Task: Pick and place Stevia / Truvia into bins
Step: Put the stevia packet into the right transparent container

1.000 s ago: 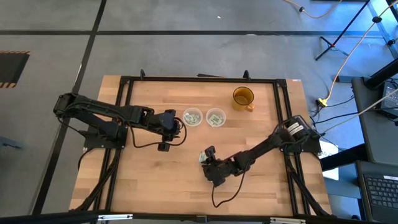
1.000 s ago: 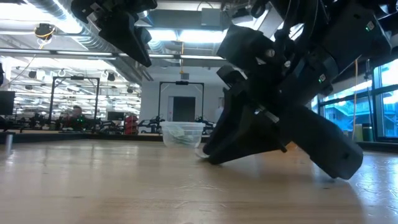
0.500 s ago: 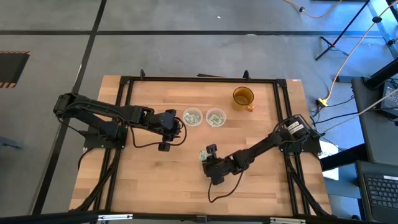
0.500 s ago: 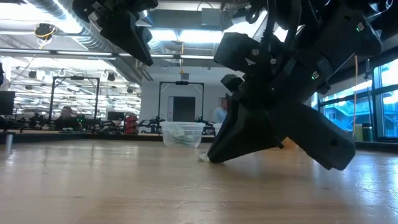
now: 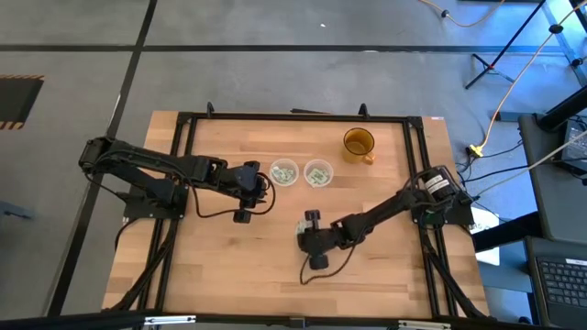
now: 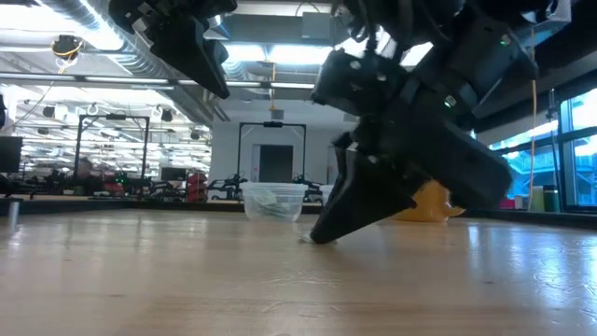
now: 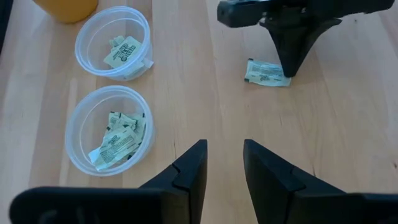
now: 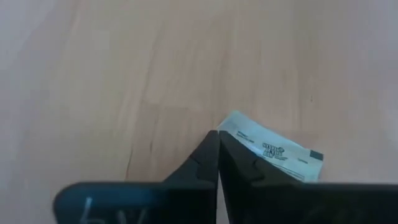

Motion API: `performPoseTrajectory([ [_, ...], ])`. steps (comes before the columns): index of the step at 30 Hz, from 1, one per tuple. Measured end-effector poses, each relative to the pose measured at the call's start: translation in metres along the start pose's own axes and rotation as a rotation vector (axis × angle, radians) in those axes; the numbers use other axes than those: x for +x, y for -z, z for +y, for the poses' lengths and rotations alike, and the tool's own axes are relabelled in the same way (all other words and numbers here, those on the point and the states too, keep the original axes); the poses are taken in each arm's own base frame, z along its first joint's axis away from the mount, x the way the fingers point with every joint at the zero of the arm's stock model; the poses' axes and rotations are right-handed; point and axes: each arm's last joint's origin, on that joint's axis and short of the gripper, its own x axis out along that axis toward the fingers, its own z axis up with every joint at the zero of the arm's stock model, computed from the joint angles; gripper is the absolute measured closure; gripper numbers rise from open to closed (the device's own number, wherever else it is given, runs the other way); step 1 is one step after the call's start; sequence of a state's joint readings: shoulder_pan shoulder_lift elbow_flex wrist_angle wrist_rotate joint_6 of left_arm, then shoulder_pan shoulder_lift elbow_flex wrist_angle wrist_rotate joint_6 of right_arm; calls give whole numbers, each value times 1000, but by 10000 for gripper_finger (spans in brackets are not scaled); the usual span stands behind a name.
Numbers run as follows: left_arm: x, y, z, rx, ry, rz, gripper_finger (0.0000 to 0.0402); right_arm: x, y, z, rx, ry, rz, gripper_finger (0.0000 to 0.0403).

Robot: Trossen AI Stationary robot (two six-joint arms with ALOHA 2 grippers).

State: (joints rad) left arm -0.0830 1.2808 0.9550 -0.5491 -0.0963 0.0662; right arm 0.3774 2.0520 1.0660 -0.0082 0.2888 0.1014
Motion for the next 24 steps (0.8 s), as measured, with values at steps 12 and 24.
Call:
performPoseTrajectory([
  [12, 0, 0, 0, 0, 1, 0, 300, 5, -4, -18, 317, -135, 25, 381],
  [24, 0, 0, 0, 0, 1, 0, 300, 5, -5, -20, 179, -141, -1, 381],
])
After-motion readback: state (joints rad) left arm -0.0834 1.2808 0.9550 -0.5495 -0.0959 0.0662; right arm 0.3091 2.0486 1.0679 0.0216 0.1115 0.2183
